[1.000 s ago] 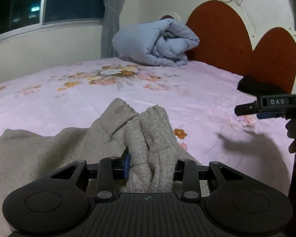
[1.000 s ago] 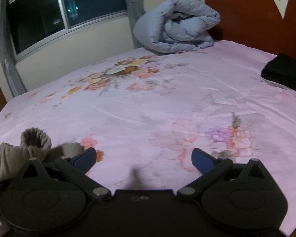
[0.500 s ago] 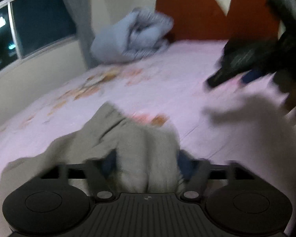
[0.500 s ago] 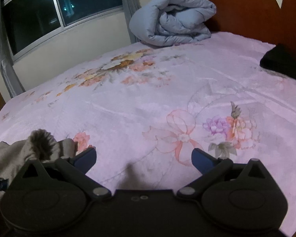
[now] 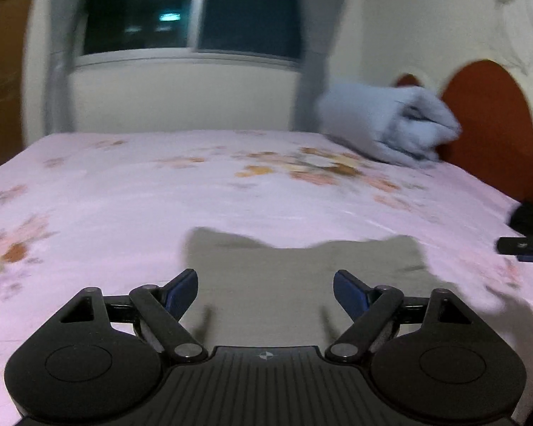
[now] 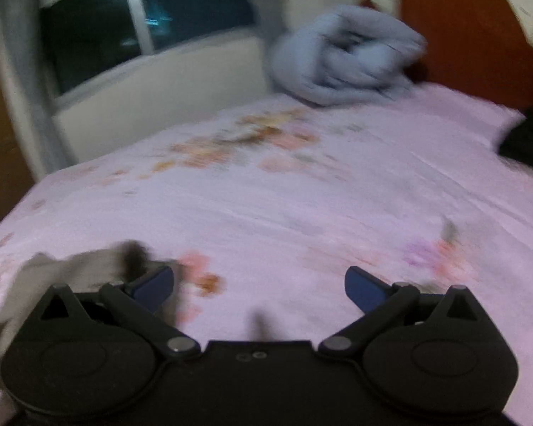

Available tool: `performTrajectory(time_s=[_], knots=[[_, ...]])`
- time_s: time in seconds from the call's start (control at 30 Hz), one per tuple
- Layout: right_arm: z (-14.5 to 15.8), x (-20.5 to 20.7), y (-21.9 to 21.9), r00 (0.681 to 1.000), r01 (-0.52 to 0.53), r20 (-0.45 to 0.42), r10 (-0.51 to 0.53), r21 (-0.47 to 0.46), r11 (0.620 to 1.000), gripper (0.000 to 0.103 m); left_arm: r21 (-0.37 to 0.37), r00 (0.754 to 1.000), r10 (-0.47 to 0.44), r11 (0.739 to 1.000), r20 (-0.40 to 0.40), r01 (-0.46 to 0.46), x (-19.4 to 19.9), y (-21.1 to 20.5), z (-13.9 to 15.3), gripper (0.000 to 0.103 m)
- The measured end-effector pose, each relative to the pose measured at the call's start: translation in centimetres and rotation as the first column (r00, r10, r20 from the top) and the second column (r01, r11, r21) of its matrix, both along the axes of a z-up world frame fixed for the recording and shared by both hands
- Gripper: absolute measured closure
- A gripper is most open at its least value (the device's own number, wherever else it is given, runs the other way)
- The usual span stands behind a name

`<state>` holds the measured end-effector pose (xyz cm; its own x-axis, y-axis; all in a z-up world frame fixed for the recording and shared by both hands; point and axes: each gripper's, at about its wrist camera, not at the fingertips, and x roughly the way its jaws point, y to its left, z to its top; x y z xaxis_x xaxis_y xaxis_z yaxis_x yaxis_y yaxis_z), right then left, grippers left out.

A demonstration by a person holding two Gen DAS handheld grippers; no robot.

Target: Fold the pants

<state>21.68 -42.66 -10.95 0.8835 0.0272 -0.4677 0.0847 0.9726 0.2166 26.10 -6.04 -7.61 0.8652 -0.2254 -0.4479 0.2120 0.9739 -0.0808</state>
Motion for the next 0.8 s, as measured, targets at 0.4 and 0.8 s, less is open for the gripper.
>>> performTrajectory(time_s=[0.4,0.8], knots=[[-2.6,4.8,12.2,0.914,-0.371,-0.231,0.334,-0.141,0.918,0.071,0.01,0.986,0.147,0.989,-0.074,-0.147,1.0,7.7,-3.0,0.016],[-1.7,3.1,9.2,0.95,-0.288,-0.172,0.26,-0.159,0.944,0.074,0.062,0.983,0.133,0.99,-0.126,-0.126,1.7,7.0,-3.7,0.015]])
